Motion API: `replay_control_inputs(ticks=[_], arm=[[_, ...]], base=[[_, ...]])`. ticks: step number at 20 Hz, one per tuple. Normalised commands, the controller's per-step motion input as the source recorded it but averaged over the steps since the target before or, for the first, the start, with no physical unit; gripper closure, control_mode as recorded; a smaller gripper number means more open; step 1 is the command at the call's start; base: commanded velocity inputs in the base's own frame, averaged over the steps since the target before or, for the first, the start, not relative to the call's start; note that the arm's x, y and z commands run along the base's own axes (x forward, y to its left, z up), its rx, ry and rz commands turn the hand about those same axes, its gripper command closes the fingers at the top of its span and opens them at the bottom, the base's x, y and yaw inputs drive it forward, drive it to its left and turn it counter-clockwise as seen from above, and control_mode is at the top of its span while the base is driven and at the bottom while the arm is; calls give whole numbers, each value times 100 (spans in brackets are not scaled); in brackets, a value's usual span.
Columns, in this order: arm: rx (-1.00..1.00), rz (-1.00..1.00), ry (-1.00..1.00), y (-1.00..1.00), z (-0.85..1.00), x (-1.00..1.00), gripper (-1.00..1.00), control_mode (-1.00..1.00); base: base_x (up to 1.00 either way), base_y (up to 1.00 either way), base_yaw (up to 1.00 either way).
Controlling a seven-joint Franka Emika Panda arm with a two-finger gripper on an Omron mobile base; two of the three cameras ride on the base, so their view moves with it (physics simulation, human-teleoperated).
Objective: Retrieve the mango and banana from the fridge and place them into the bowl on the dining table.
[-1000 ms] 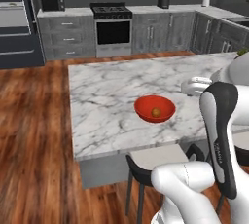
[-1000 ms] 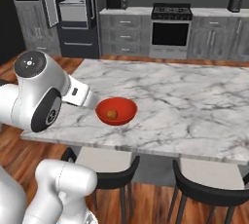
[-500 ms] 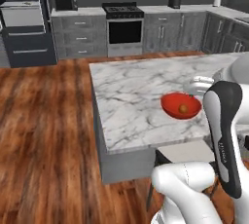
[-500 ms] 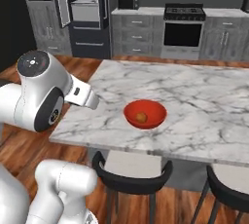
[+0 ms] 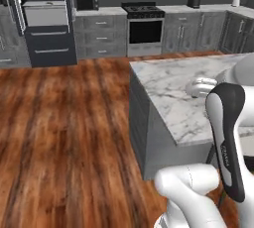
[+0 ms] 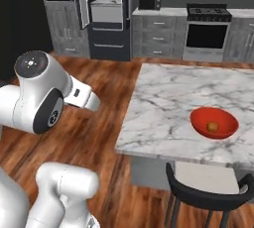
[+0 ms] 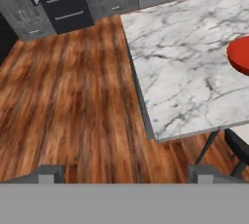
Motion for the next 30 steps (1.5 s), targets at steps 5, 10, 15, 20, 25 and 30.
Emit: replay_control_inputs(ticks=[5, 10, 15, 20, 25, 30], arm=[[0, 0, 0, 0, 0, 0, -100, 100], [0, 0, 0, 0, 0, 0, -100, 100], [0, 0, 0, 0, 0, 0, -100, 100], [0, 0, 0, 0, 0, 0, -100, 100], [0, 0, 0, 0, 0, 0, -100, 100], [0, 0, 0, 0, 0, 0, -100, 100]], base=[[37, 100, 1], [62, 100, 7], [83, 98, 7], [99, 70, 5], [100, 5, 0], [100, -7, 0]])
